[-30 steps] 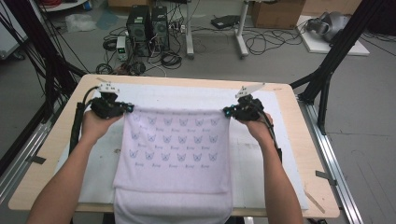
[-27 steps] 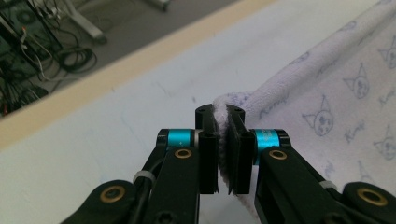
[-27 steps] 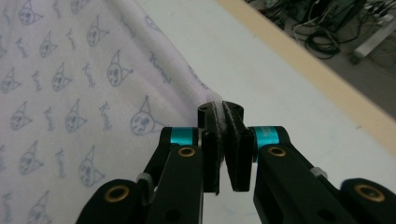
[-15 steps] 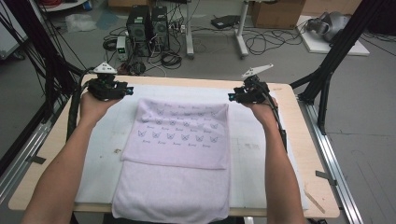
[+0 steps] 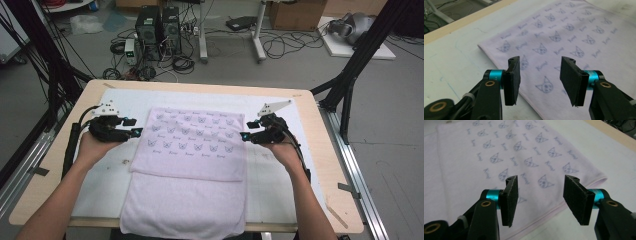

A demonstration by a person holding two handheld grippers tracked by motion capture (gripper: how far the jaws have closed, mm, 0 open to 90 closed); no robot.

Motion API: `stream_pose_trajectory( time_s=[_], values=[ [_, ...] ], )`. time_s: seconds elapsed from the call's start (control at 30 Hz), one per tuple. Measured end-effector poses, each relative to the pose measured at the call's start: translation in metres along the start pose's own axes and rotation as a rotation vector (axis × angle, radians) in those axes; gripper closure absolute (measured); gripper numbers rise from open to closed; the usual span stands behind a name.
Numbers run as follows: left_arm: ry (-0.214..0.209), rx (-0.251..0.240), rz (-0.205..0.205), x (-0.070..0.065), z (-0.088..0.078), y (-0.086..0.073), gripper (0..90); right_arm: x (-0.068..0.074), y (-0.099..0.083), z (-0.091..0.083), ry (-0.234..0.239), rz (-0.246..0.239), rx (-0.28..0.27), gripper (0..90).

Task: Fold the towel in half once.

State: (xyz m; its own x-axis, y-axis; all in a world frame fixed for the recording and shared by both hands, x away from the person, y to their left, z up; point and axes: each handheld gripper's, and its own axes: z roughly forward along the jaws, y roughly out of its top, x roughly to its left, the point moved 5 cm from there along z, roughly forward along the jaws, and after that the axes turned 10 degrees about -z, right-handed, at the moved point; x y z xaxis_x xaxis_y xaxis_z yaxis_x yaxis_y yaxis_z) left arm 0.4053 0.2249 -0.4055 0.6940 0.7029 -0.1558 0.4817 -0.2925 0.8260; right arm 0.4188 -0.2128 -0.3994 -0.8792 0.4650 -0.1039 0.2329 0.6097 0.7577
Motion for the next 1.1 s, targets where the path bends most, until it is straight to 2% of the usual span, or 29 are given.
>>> stream_pose_trajectory(
  time_s=[0.07,0.17,0.33,0.4,0.5,0.57,0.73,0.8,0.97,1.1],
  values=[
    [-0.022,-0.009,0.008,-0.009,-0.003,-0.008,50.8,0.011,-0.006,-0.003,0.010,-0.002,-0.019,45.4],
    [-0.031,-0.002,0.028,-0.019,-0.008,-0.020,50.8,0.026,-0.014,-0.007,0.016,-0.003,-0.042,45.3],
    [-0.029,-0.002,0.041,-0.031,-0.017,-0.039,50.8,0.049,-0.025,-0.007,0.037,-0.025,-0.046,44.6],
    [-0.027,0.008,0.050,-0.036,-0.018,-0.047,50.8,0.056,-0.028,-0.004,0.052,-0.040,-0.008,43.2],
    [-0.030,0.012,0.058,-0.041,-0.018,-0.056,51.5,0.067,-0.031,-0.001,0.059,-0.047,-0.033,44.0],
    [-0.047,0.014,0.056,-0.044,-0.017,-0.063,53.3,0.074,-0.036,0.001,0.066,-0.045,-0.035,44.0],
    [-0.067,0.066,0.059,-0.046,-0.007,-0.079,56.3,0.085,-0.051,0.011,0.079,-0.037,-0.037,44.6],
    [-0.064,0.077,0.065,-0.046,-0.005,-0.082,58.5,0.088,-0.055,0.015,0.083,-0.044,-0.012,44.6],
    [-0.068,0.116,0.049,-0.040,0.003,-0.090,65.2,0.090,-0.060,0.022,0.102,-0.035,-0.001,48.4],
    [-0.071,0.114,0.042,-0.039,0.003,-0.092,66.7,0.093,-0.066,0.027,0.112,-0.039,0.026,53.4]
  ],
)
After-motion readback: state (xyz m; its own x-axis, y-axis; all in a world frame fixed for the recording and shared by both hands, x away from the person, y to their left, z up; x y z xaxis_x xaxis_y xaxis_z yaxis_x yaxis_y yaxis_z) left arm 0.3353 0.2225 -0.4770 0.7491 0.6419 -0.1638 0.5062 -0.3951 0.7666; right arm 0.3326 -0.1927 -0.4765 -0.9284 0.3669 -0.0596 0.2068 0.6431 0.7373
